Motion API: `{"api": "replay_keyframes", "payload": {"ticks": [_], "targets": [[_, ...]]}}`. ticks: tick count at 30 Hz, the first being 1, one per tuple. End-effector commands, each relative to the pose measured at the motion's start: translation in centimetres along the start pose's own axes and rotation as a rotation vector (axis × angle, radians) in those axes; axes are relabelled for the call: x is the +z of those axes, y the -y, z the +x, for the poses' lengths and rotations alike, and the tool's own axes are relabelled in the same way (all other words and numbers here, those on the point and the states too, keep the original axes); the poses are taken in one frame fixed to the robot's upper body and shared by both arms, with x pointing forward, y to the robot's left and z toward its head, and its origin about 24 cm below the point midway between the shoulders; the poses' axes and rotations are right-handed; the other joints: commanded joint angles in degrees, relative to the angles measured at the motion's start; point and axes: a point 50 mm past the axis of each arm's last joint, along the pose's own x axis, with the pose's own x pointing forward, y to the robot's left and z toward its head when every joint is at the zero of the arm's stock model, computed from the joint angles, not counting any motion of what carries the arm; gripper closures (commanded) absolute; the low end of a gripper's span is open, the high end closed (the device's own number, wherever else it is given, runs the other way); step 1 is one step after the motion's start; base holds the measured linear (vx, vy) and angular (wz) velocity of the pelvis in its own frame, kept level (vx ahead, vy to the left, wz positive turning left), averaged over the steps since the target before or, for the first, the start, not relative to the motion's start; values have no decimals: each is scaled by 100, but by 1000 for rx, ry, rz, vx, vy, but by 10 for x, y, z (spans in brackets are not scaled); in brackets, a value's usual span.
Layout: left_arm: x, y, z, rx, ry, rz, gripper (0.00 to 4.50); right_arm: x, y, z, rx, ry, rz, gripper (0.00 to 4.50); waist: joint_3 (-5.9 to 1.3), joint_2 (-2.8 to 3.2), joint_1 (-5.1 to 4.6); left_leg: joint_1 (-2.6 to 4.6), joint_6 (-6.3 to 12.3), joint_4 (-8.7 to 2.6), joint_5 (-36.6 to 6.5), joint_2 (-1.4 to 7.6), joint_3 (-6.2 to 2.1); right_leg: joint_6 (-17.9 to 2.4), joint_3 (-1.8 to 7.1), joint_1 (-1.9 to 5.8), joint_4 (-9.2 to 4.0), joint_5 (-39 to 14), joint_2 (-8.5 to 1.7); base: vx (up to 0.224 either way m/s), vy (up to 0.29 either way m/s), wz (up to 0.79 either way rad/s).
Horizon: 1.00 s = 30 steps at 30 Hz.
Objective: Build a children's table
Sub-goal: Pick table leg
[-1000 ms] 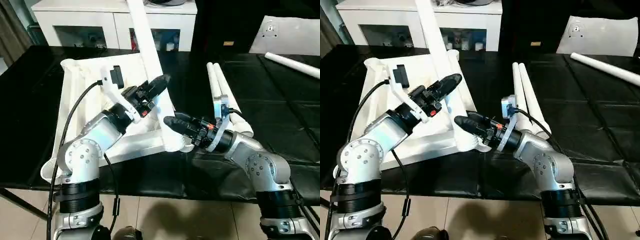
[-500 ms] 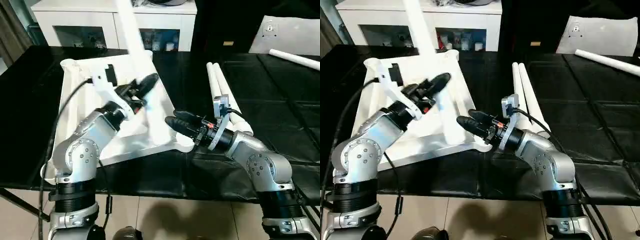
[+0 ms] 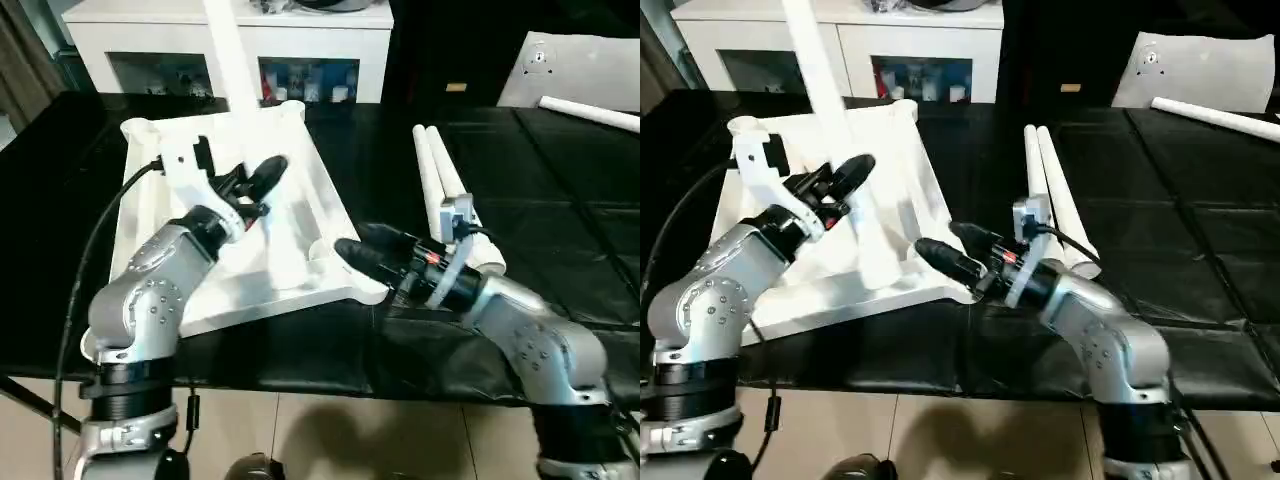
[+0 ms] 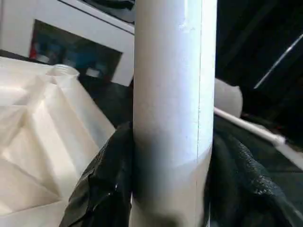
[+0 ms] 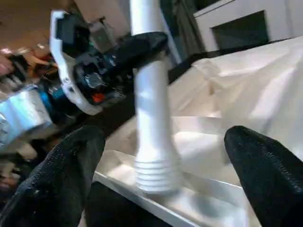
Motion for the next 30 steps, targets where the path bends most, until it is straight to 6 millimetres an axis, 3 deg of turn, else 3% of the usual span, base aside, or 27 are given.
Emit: {"api": "replay_keyframes", "payload": {"ticks": [1, 9, 23, 30], "targets": [[7, 1, 1, -11, 16, 28, 266, 9, 5, -9, -60, 15, -91, 0, -401, -18, 0, 159, 42, -359, -646, 349, -178, -794, 298, 211, -468, -519, -621, 0, 0, 0], [13, 15, 3, -99, -9, 62, 266, 25, 13, -19, -207, -5, -156, 0, -405, -6, -7, 164, 75, -346, -603, 334, -175, -842, 301, 218, -469, -588, -614, 0, 0, 0], [19, 34, 7, -197, -2, -68, 266, 28, -7, -13, -26, -41, -87, 0, -404, -57, 7, 144, 187, -316, -467, 324, -164, -905, 294, 236, -464, -570, -609, 0, 0, 0], [18, 40, 7, -178, -42, 48, 266, 32, -12, -6, -17, -64, -128, 0, -394, -61, -3, 153, 138, -327, -481, 330, -165, -769, 297, 223, -476, -748, -602, 0, 0, 0]]}}
